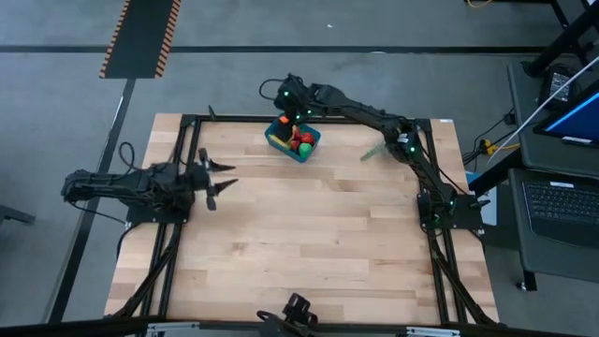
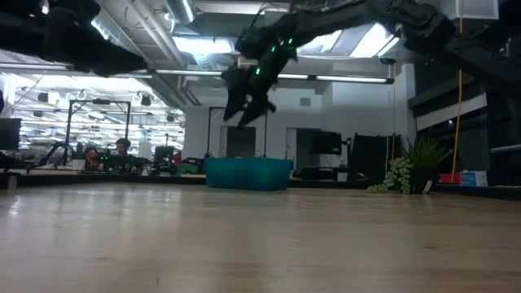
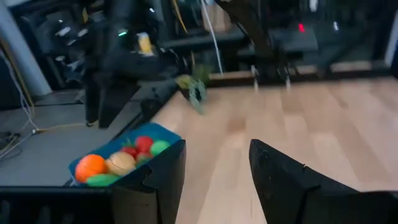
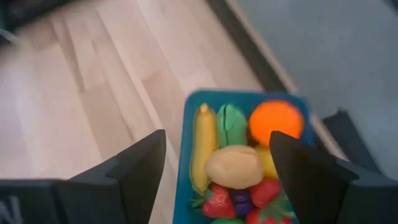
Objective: Pick and placing Produce into tupperware
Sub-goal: Return to Home Position
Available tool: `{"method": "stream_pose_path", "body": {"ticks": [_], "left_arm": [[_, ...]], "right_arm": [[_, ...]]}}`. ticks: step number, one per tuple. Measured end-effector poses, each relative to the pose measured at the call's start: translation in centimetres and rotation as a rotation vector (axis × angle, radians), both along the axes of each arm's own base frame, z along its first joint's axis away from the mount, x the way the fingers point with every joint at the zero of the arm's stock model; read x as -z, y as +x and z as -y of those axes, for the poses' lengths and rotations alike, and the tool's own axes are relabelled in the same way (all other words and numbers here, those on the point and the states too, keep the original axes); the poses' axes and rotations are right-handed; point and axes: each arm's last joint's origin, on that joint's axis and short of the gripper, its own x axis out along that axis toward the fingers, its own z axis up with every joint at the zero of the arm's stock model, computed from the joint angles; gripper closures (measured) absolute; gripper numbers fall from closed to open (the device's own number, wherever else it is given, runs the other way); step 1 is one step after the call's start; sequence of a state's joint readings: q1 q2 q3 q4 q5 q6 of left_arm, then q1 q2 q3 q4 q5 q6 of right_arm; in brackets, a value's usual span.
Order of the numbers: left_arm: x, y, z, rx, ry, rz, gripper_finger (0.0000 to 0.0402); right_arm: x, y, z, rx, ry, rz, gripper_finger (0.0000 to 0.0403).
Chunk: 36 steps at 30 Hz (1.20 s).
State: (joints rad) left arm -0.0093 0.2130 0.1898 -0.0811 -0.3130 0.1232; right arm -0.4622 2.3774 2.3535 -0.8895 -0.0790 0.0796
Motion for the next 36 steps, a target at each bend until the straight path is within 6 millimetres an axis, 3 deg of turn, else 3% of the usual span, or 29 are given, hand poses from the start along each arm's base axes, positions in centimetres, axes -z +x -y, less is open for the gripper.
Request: {"method": "stream_pose_path", "body": {"ticks": [6, 11, 17, 20, 24, 30, 36], "left_arm": [[-1.1, -1.8, -0.6, -0.066, 0.015, 0.124, 0.0231], [-2.3, -3.4, -0.8, -0.113, -0.002, 0.085, 0.0231], [-2.8, -3.6, -0.9, -0.125, -0.022, 0.105, 0.0231], [-2.6, -3.6, -0.9, -0.125, -0.051, 0.089, 0.0231], [-2.5, -3.6, -0.9, -0.116, -0.068, 0.093, 0.0231], [-2.5, -3.5, -0.7, -0.035, -0.141, 0.114, 0.0231], [-0.3, -2.2, -0.8, -0.02, -0.191, 0.173, 0.0231]], "right_arm": [[-6.1, -2.0, -1.5, -0.035, -0.086, 0.094, 0.0114], [-10.6, -4.1, -3.6, -0.082, -0.144, 0.155, 0.0114], [-13.6, -6.6, -5.8, -0.077, -0.206, 0.216, 0.0114], [-13.6, -7.9, -7.5, -0.098, -0.231, 0.273, 0.0114], [-11.6, -10.6, -9.8, -0.128, -0.245, 0.328, 0.0114], [-9.8, -17.3, -13.3, -0.124, -0.297, 0.524, 0.0114], [-7.0, -23.8, -16.7, -0.16, -0.351, 0.728, 0.0114]]}}
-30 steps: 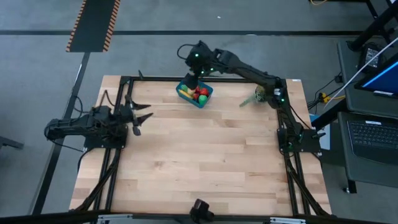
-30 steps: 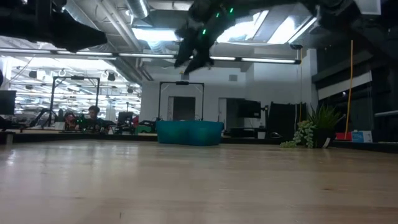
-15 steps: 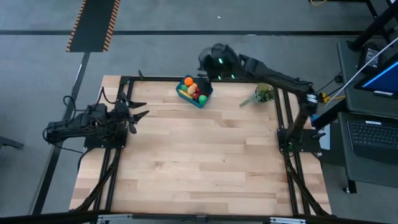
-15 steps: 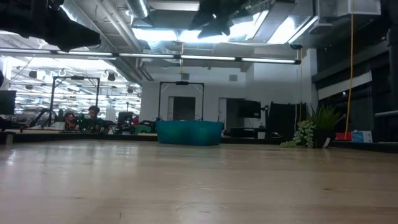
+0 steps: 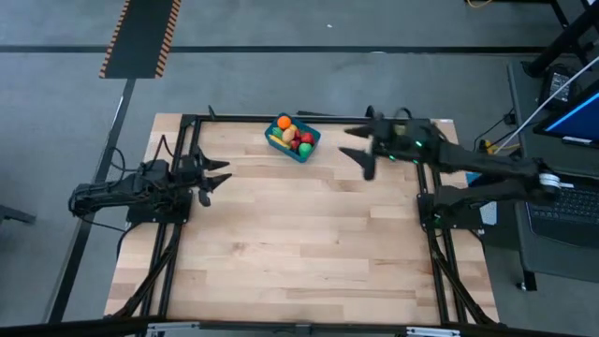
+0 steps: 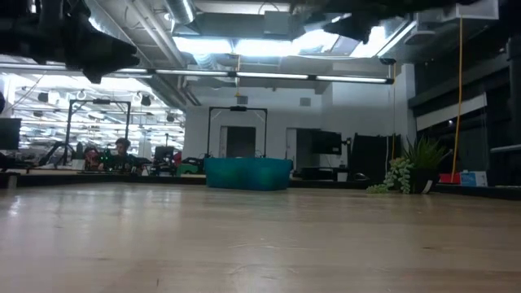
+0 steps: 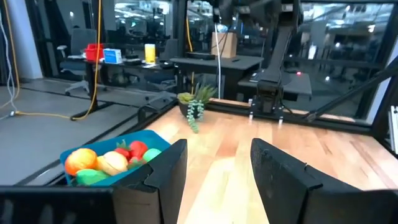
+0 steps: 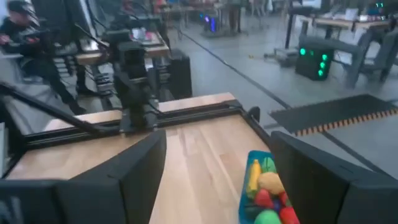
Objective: Pick and placing Produce into tupperware
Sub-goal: Return to Home Position
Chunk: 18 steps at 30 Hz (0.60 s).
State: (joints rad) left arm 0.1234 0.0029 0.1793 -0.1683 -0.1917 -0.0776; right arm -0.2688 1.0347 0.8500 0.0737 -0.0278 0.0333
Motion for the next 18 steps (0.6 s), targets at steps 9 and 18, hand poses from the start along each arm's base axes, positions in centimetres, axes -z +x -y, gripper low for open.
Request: {"method": "stream_pose_path", "body": {"ticks": [9, 18], "left_arm": [[0.4, 0.3, -0.1, -0.005, -0.028, 0.057, 0.0231], [0.7, 0.7, -0.2, -0.018, -0.041, 0.179, 0.0231]], "right_arm": [[4.2, -8.5, -2.8, -0.063, 0.021, 0.155, 0.0114], [8.3, -12.8, -4.0, -0.103, 0.001, 0.266, 0.0114]]}}
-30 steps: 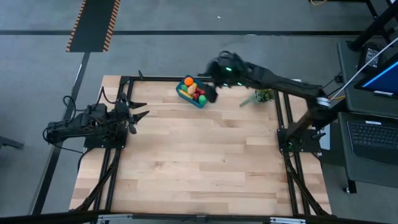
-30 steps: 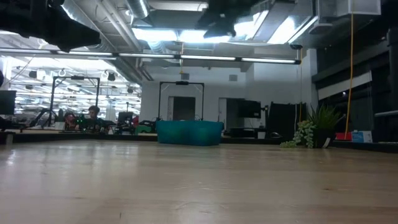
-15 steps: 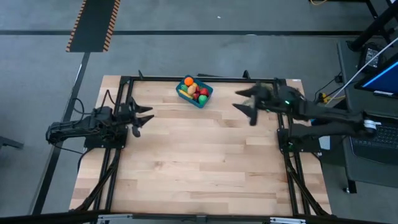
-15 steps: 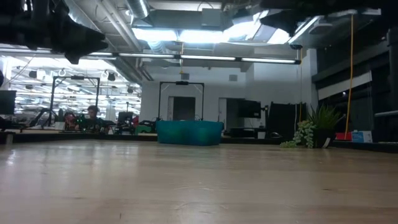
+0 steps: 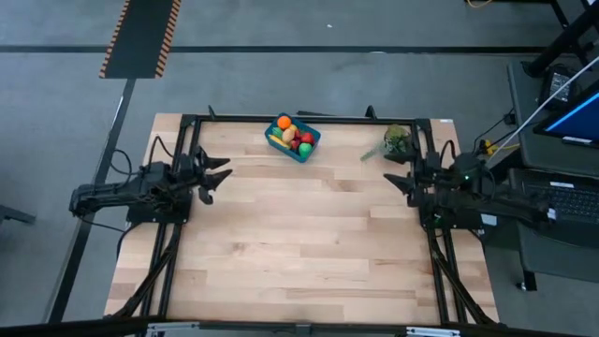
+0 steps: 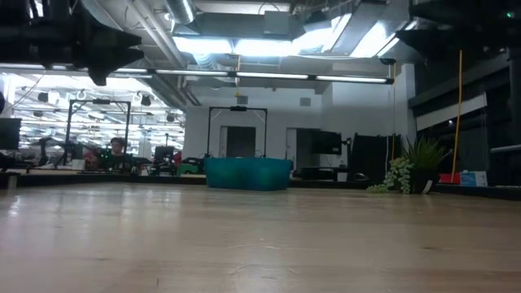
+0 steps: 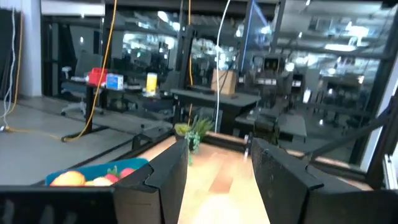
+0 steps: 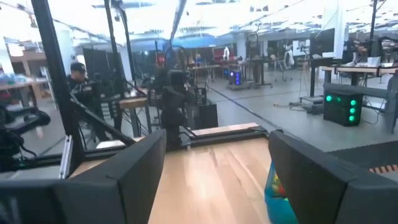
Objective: Pick and placing Produce into tupperware
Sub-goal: Return to Home Position
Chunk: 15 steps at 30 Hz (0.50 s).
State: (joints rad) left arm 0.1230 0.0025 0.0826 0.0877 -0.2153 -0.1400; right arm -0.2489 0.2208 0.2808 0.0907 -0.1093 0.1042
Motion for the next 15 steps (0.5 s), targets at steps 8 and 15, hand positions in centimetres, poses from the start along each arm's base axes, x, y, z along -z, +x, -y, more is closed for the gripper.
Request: {"method": "stream_pose_path", "body": {"ticks": [8, 15], "left_arm": [[1.7, 0.6, 0.2, 0.074, 0.028, 0.009, 0.0231], [1.9, 0.7, 0.7, 0.164, 0.084, -0.023, 0.0231]], "right_arm": [[2.6, -0.9, -0.6, -0.126, -0.005, 0.026, 0.0114], [3.1, -0.9, -1.0, -0.262, -0.036, 0.02, 0.0114]]}}
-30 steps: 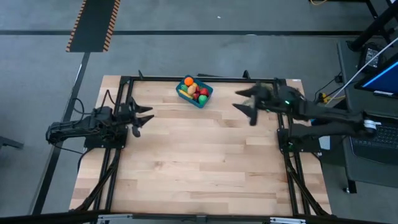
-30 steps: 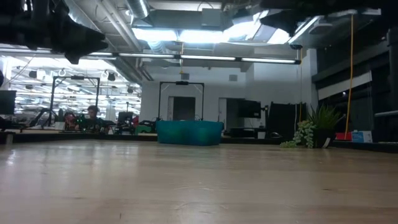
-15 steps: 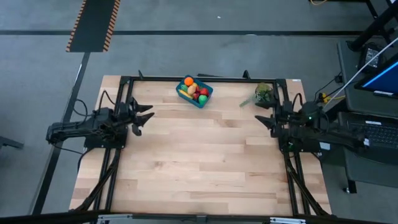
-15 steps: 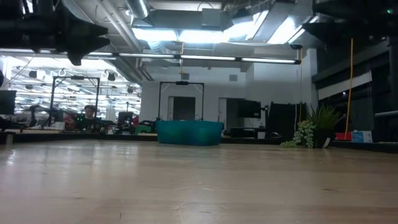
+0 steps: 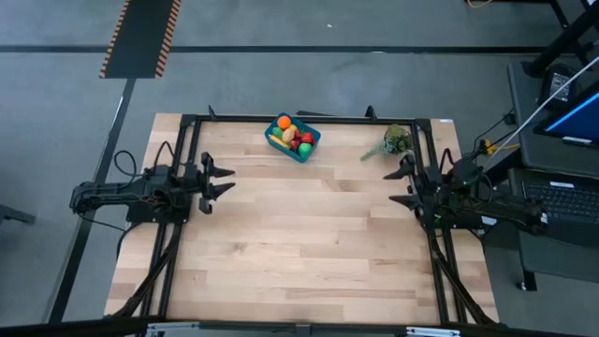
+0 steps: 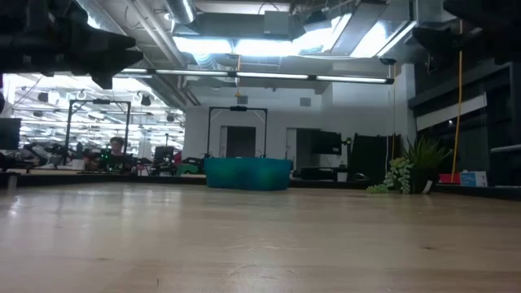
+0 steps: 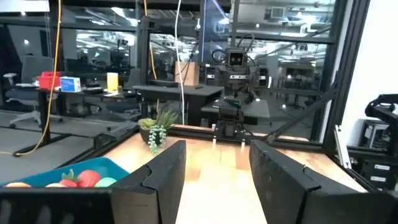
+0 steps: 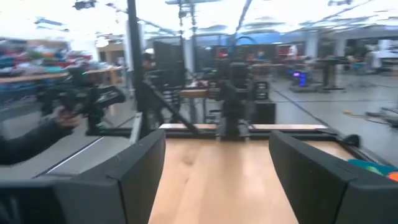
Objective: Pick and placing Produce into tupperware
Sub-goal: Return to Home Position
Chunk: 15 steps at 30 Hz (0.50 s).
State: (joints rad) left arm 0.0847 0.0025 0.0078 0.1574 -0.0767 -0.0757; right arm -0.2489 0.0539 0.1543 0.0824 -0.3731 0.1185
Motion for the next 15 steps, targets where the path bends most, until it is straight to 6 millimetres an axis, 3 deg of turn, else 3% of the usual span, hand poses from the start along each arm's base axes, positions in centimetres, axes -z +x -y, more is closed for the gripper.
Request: {"method": "stream_pose_path", "body": {"ticks": [7, 15], "left_arm": [[0.6, 0.1, 0.1, 0.029, 0.004, -0.064, 0.0231], [0.6, 0.1, 0.3, 0.101, -0.019, -0.058, 0.0231]], "right_arm": [[0.6, 0.1, -0.3, -0.097, -0.062, -0.008, 0.0114], [3.2, 0.9, 0.2, 0.007, -0.051, 0.017, 0.0114]]}}
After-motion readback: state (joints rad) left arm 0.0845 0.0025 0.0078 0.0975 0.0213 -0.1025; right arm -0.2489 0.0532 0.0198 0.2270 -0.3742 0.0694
